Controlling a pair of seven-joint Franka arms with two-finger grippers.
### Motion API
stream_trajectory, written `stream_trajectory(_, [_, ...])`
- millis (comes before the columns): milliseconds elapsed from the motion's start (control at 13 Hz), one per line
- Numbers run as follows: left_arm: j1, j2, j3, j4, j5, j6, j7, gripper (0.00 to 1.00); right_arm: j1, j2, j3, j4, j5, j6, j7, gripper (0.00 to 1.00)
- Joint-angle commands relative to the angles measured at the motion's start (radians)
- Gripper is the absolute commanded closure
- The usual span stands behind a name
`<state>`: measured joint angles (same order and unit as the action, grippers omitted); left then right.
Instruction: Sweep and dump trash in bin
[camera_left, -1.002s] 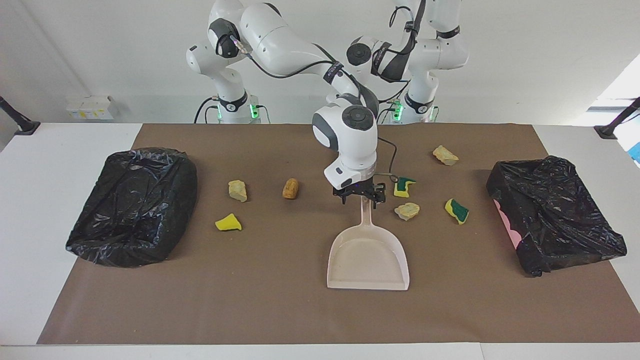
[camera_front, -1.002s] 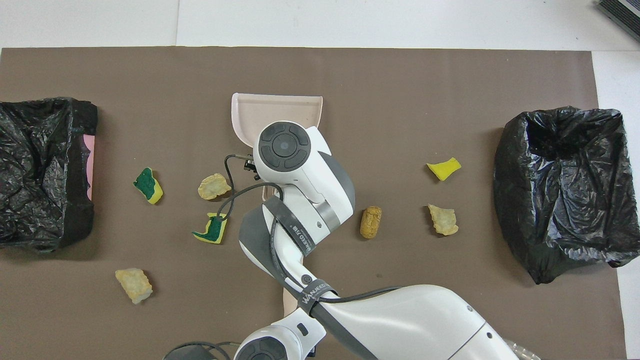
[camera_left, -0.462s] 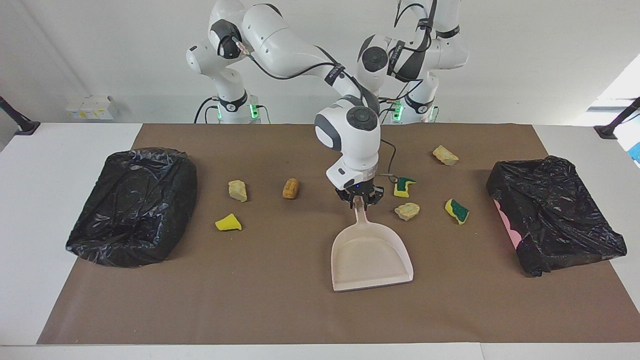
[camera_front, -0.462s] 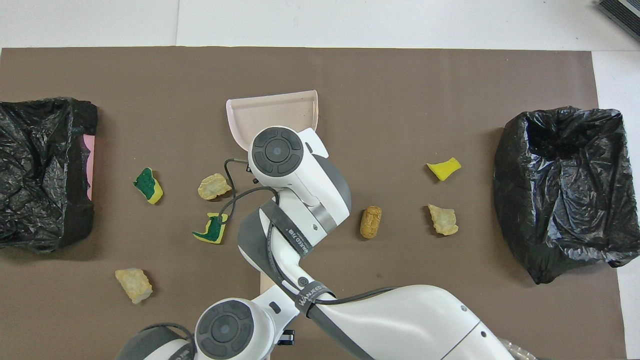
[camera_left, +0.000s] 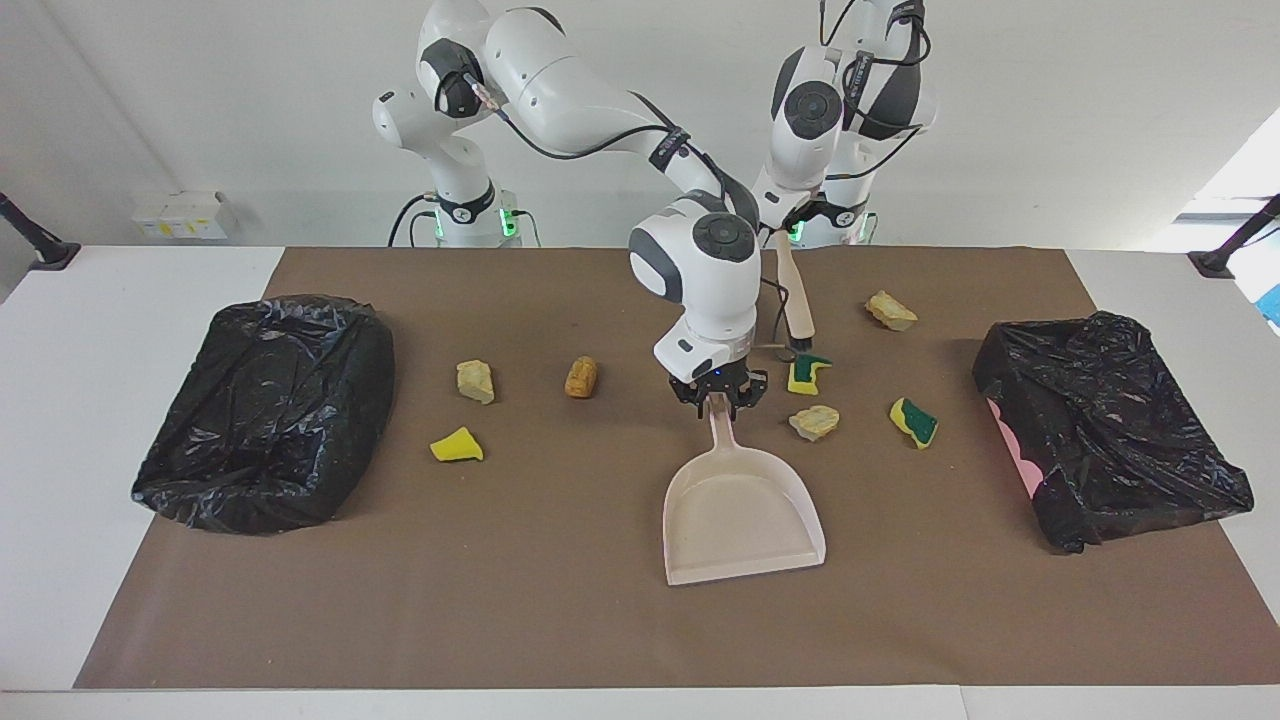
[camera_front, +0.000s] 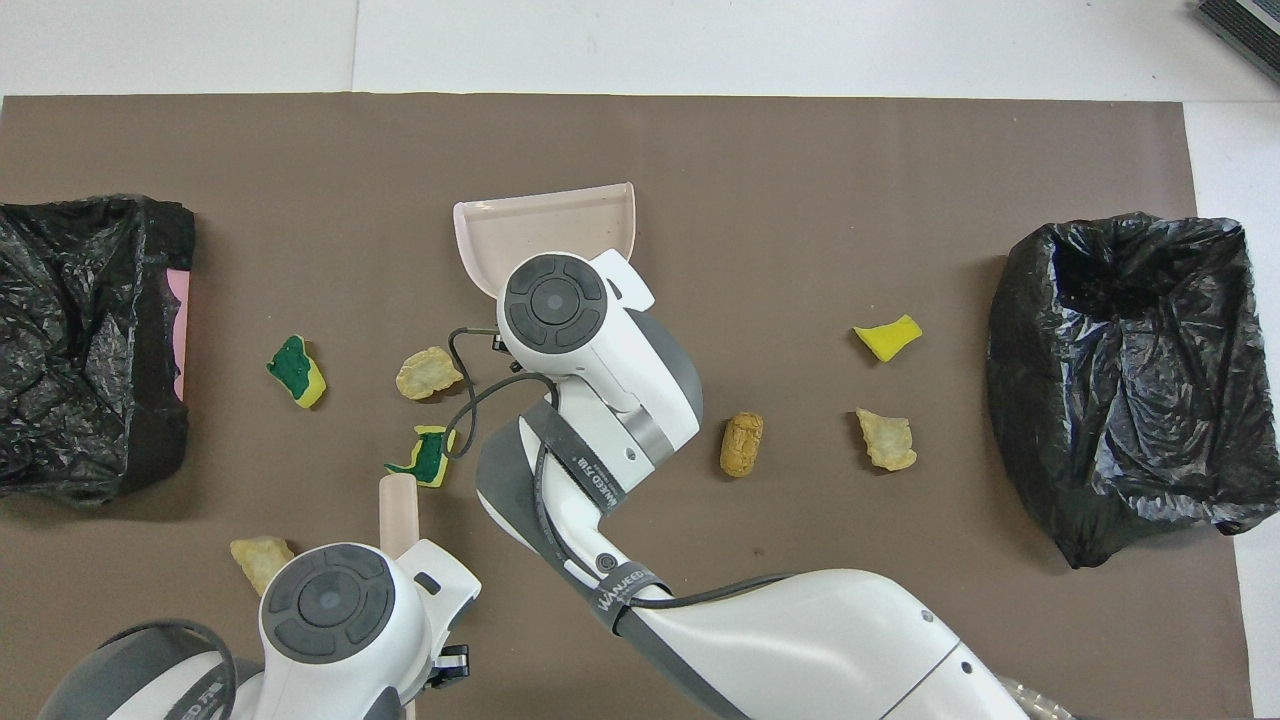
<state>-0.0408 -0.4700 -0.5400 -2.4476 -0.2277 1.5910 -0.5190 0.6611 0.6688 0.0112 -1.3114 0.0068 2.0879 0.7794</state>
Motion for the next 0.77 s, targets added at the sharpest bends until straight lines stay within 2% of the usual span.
stream_trajectory(0, [0.01, -0.021, 0.032, -0.002, 0.079, -0.043, -0.14, 1.0, -0.008, 0.003, 0.003, -0.019, -0.008, 0.032, -0.064, 0.55])
stream_trajectory(154, [0.009, -0.018, 0.118, -0.02, 0.116, -0.051, -0.203, 1.0, -0.008, 0.002, 0.003, -0.022, -0.005, 0.031, -0.13, 1.0])
stream_trajectory(385, [0.012, -0.021, 0.184, -0.047, 0.137, -0.052, -0.239, 1.0, -0.015, -0.015, 0.003, -0.02, -0.001, 0.012, -0.16, 1.0])
stream_trajectory(539, [0.01, -0.021, 0.283, -0.064, 0.201, -0.072, -0.237, 1.0, -0.031, -0.067, 0.003, -0.034, 0.001, -0.034, -0.19, 1.0])
stream_trajectory(693, [0.013, -0.016, 0.308, -0.077, 0.209, -0.075, -0.245, 1.0, -0.055, -0.118, 0.003, -0.067, 0.004, -0.093, -0.311, 1.0])
